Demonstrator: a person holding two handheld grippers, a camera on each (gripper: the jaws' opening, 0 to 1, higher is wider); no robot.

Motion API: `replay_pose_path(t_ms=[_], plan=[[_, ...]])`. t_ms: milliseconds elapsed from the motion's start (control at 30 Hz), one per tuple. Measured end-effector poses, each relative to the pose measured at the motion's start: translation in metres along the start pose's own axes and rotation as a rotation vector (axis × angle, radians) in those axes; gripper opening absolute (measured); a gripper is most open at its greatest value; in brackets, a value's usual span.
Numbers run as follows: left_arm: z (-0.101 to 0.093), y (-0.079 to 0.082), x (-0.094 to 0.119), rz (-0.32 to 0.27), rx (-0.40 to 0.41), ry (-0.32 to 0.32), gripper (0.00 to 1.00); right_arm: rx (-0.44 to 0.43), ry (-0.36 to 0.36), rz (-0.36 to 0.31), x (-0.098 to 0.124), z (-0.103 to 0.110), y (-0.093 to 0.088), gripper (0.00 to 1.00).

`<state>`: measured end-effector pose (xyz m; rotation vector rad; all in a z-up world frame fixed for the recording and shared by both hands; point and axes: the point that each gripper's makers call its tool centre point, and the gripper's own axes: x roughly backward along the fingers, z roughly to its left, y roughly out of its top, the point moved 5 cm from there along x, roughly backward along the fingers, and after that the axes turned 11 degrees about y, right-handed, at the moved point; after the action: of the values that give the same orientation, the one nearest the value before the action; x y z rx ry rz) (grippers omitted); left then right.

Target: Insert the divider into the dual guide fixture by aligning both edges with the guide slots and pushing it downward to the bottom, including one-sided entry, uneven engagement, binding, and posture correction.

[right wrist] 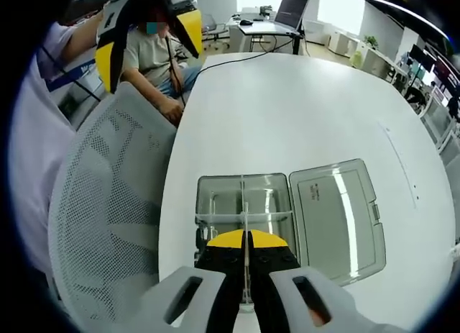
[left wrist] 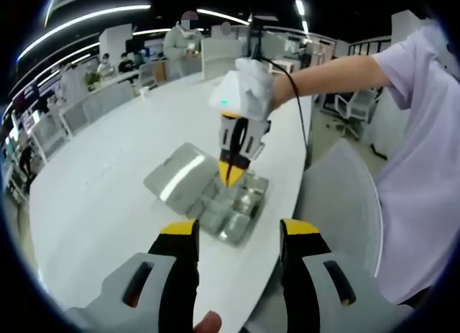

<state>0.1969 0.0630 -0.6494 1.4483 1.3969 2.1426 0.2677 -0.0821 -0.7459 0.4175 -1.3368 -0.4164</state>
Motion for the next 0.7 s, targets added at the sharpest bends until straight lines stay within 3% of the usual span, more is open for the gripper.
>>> replay_pose_path(t_ms=[700], plan=[[0.0001, -0.002, -0.0007, -0.001, 0.01, 0.001, 0.43, -0.022, -0.009, -0.057, 0.0006, -0.0011, -0.0012, 0.0]])
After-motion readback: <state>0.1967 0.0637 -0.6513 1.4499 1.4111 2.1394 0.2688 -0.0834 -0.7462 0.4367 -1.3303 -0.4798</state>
